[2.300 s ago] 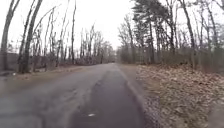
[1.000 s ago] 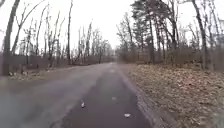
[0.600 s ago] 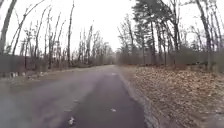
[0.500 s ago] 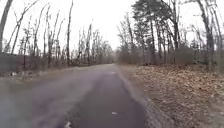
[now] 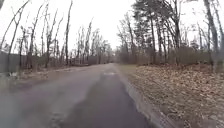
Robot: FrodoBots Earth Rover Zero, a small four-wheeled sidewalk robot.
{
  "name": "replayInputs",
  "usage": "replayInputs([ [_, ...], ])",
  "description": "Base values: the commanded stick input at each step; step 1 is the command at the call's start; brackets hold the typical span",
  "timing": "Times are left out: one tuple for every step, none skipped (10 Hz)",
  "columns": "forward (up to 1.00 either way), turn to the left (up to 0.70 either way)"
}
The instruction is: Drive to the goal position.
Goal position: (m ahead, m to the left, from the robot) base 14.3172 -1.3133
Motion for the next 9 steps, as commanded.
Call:
replayInputs([
  [1.00, 0.00],
  [1.00, 0.00],
  [1.00, 0.00],
  [1.00, 0.00],
  [1.00, 0.00],
  [1.00, 0.00],
  [1.00, 0.00],
  [1.00, 0.00],
  [1.00, 0.00],
])
